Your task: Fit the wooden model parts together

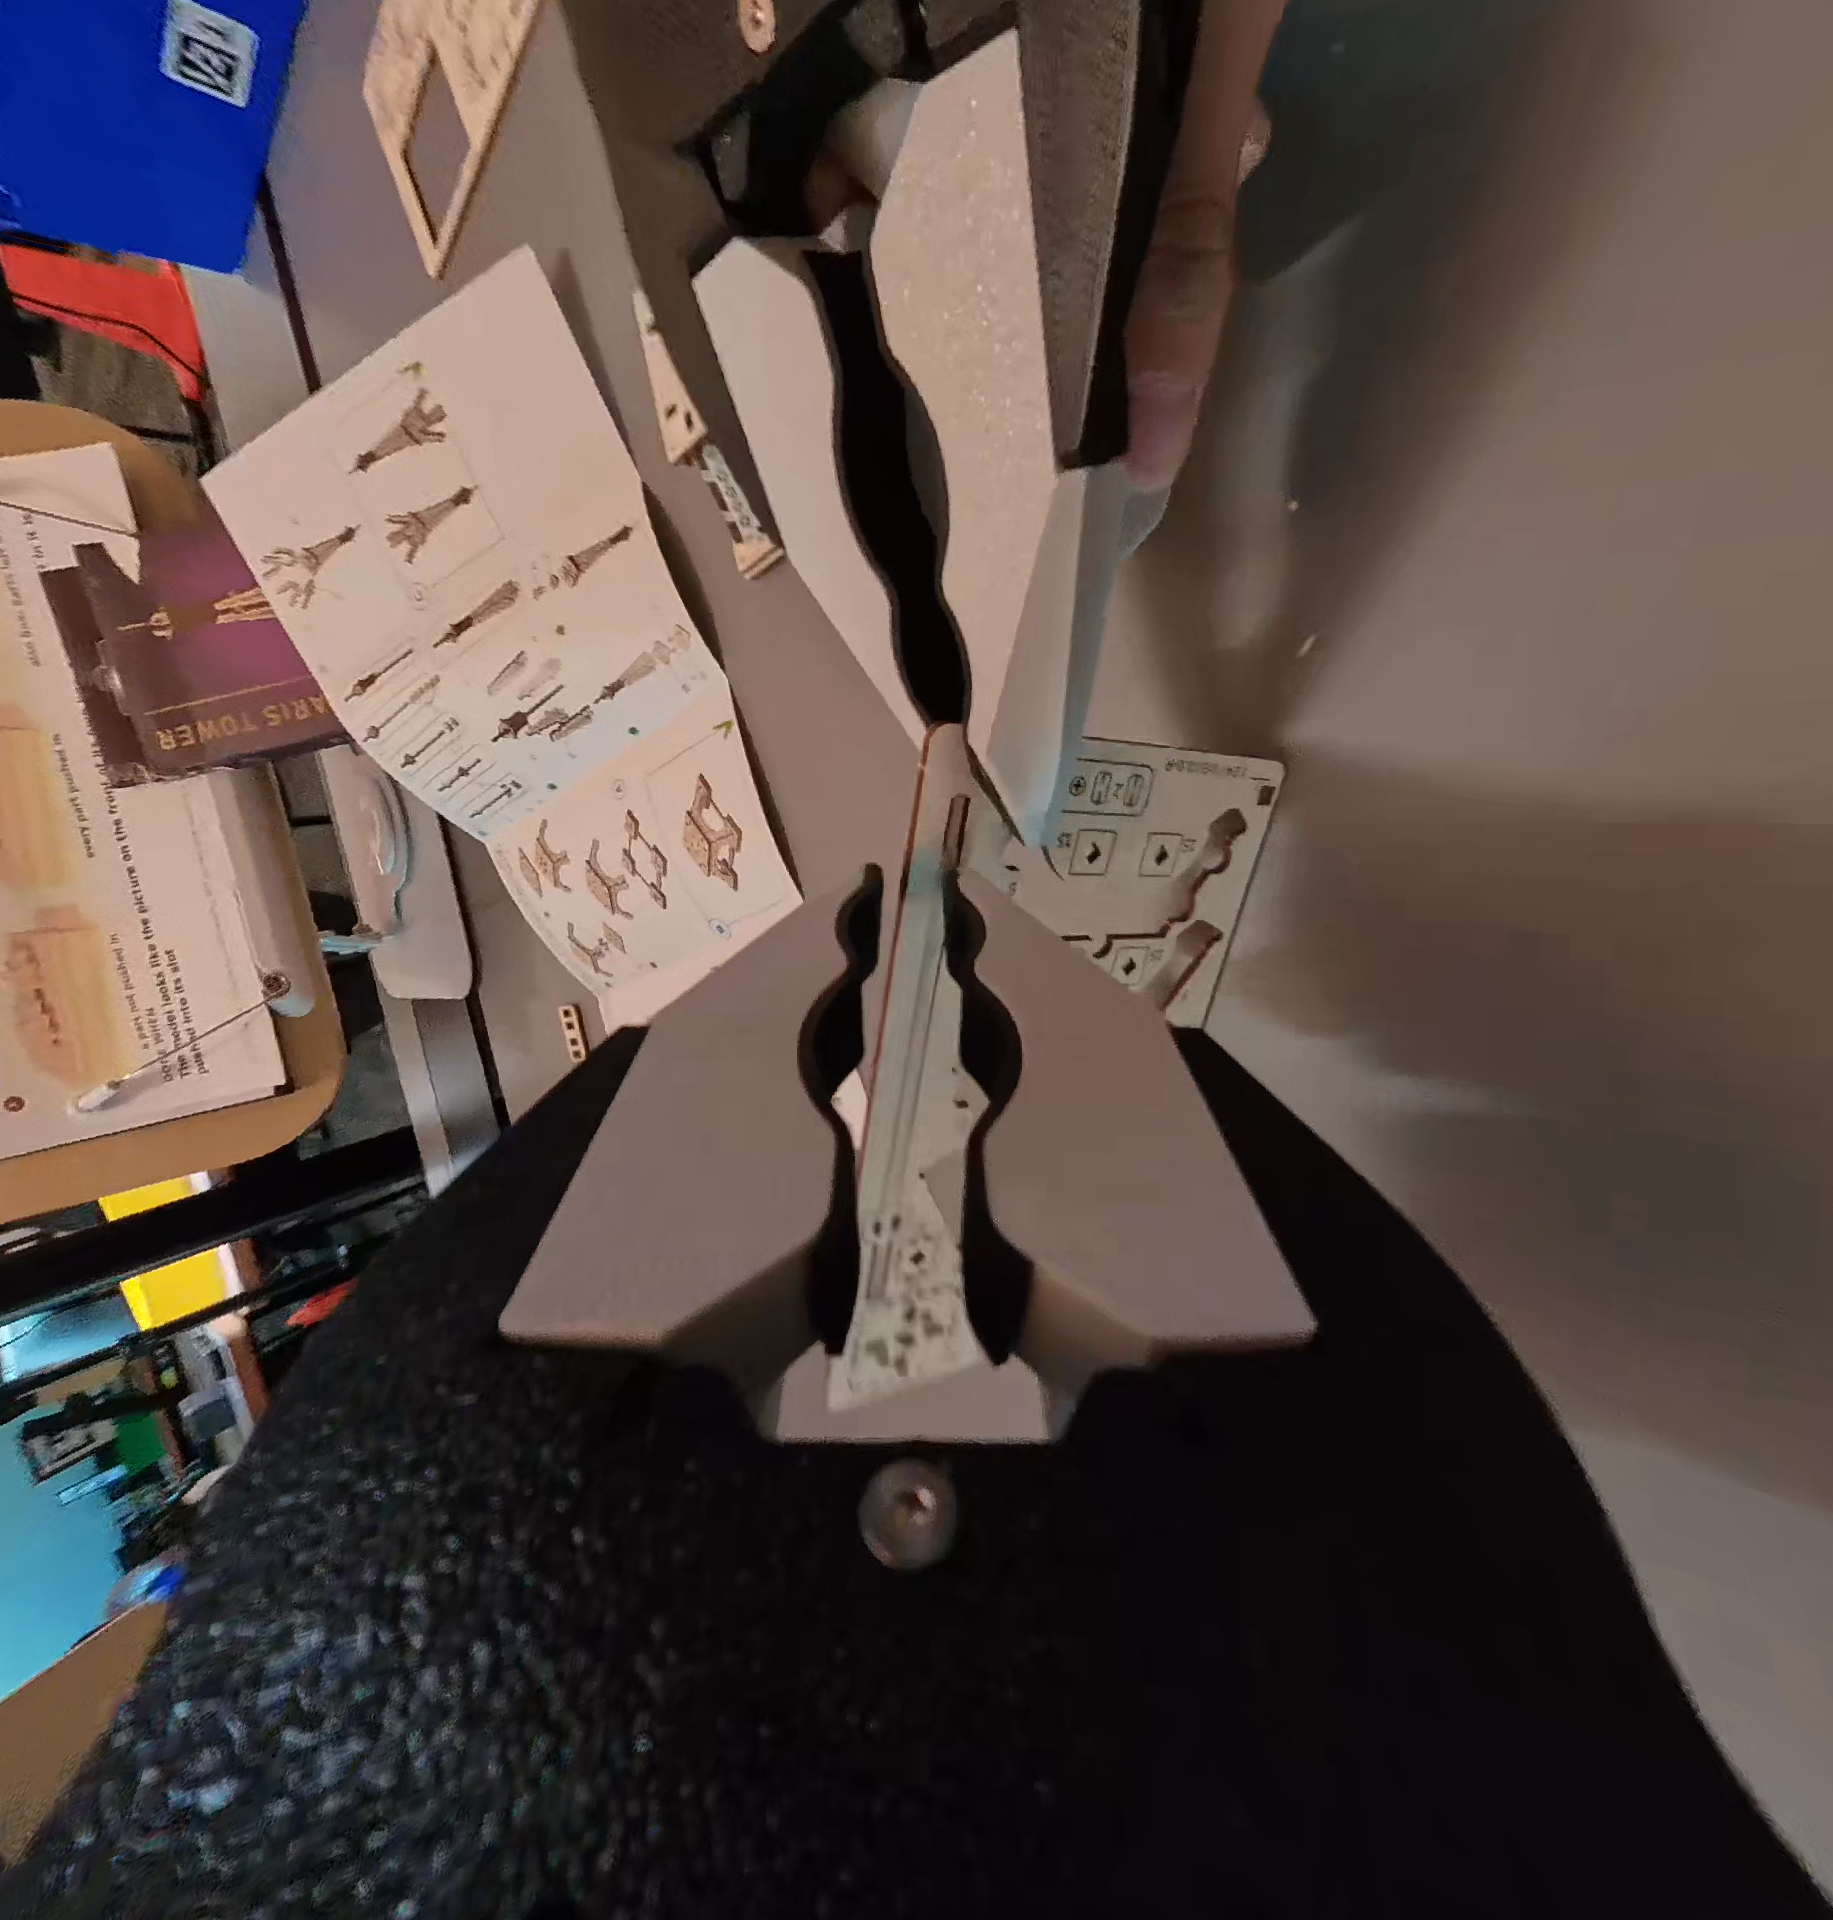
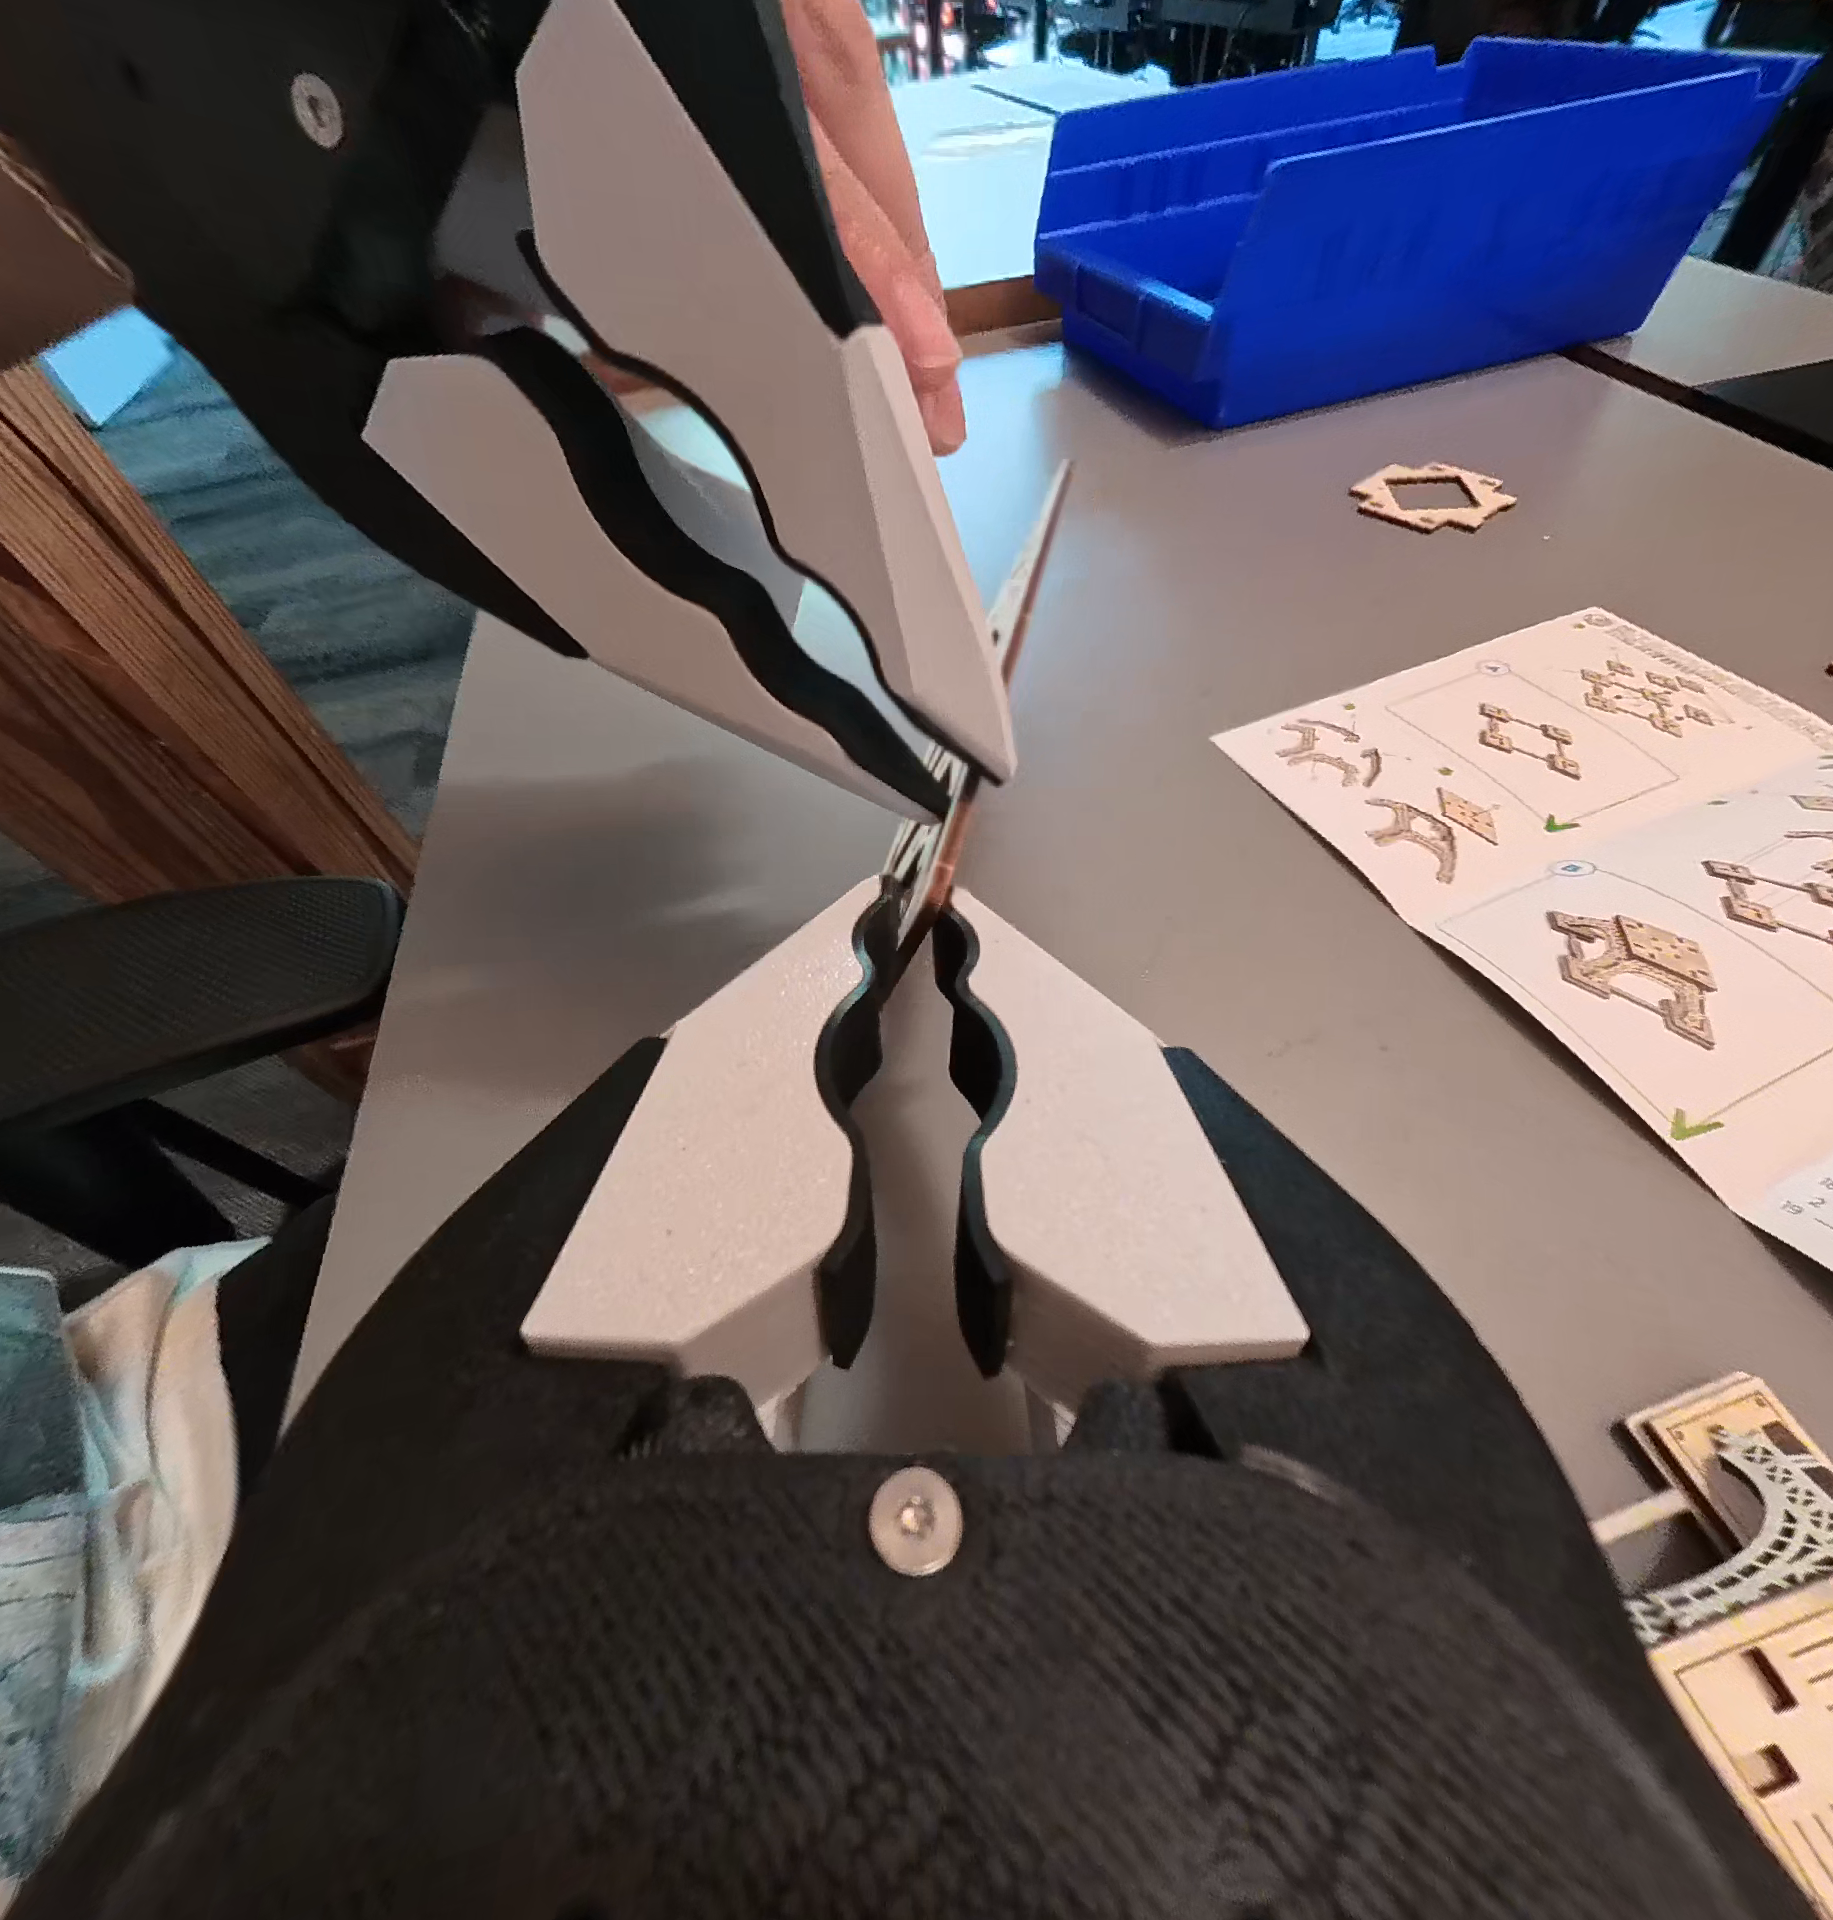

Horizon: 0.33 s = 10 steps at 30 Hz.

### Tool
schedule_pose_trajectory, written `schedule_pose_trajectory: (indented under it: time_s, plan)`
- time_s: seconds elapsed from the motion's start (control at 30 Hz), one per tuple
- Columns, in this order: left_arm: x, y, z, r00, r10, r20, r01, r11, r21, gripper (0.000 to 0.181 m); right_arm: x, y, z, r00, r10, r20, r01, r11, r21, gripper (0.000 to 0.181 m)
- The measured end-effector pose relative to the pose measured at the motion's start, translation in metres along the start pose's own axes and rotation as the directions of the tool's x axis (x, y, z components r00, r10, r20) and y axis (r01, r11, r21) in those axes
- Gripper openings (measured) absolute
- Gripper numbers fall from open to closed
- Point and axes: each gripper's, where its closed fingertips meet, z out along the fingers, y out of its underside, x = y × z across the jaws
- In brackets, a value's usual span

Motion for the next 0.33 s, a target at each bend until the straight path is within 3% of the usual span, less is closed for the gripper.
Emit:
schedule_pose_trajectory:
  time_s: [0.17, 0.33]
  plan:
    - [-0.009, 0.020, -0.017, 0.992, -0.121, -0.030, 0.122, 0.992, 0.023, 0.029, 0.007, -0.005, -0.006, 0.998, 0.063, 0.012, -0.064, 0.997, 0.044, 0.000]
    - [-0.012, 0.044, -0.035, 0.983, -0.143, -0.114, 0.141, 0.990, -0.024, 0.027, 0.006, -0.005, -0.006, 0.998, 0.053, 0.014, -0.054, 0.998, 0.043, 0.000]
